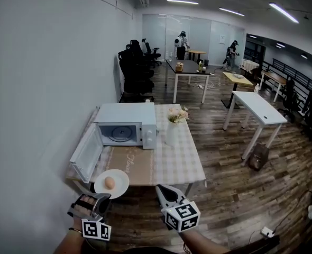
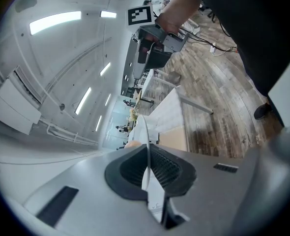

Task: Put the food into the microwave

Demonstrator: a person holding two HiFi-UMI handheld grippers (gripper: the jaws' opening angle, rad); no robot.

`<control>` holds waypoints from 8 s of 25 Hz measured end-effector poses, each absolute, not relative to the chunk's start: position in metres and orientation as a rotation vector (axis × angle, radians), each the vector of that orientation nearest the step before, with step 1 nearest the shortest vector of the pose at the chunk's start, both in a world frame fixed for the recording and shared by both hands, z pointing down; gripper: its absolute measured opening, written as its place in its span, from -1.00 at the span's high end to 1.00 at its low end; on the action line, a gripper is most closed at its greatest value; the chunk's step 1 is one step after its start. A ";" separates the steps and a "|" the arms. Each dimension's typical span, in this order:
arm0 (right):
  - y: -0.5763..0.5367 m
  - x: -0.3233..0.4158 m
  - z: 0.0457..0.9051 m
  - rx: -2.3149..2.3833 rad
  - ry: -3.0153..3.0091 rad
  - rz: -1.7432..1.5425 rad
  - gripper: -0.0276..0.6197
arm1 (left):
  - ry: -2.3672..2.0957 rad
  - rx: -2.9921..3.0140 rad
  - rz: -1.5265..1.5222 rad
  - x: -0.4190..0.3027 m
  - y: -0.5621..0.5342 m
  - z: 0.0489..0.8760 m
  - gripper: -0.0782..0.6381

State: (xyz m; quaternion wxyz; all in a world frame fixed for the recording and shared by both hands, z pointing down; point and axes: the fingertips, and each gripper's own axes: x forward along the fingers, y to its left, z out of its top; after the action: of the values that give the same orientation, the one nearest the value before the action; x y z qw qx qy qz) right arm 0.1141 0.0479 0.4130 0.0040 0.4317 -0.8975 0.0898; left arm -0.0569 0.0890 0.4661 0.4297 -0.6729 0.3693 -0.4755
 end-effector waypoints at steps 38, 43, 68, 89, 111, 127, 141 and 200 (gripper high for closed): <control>-0.122 0.042 0.425 1.388 -2.752 0.291 0.89 | 0.851 -1.755 -1.111 -0.099 -0.087 0.472 0.73; -0.149 0.031 0.424 1.431 -2.727 0.293 0.89 | 0.807 -1.772 -1.092 -0.107 -0.115 0.473 0.73; -0.263 -0.018 0.459 1.373 -2.693 0.341 0.89 | 0.774 -1.802 -1.128 -0.143 -0.217 0.505 0.73; -0.348 -0.012 0.484 1.162 -2.746 0.394 0.89 | 0.837 -1.847 -1.316 -0.132 -0.320 0.575 0.73; -0.365 0.018 0.534 1.183 -2.607 0.502 0.89 | 0.776 -1.882 -1.430 -0.131 -0.387 0.661 0.73; -0.370 0.020 0.557 1.171 -2.555 0.535 0.89 | 0.769 -1.881 -1.464 -0.135 -0.421 0.692 0.73; -0.362 0.029 0.564 1.189 -2.527 0.544 0.89 | 0.717 -1.934 -1.533 -0.132 -0.442 0.724 0.63; -0.343 0.053 0.569 1.226 -2.520 0.553 0.89 | 0.888 -2.120 -1.611 -0.152 -0.450 0.721 0.70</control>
State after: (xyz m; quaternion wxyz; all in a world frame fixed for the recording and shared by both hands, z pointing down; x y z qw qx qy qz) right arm 0.0531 -0.3430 0.5685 0.1421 0.4250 -0.8732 0.1917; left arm -0.1518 -0.4497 0.7212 0.1666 -0.7447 0.3120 -0.5660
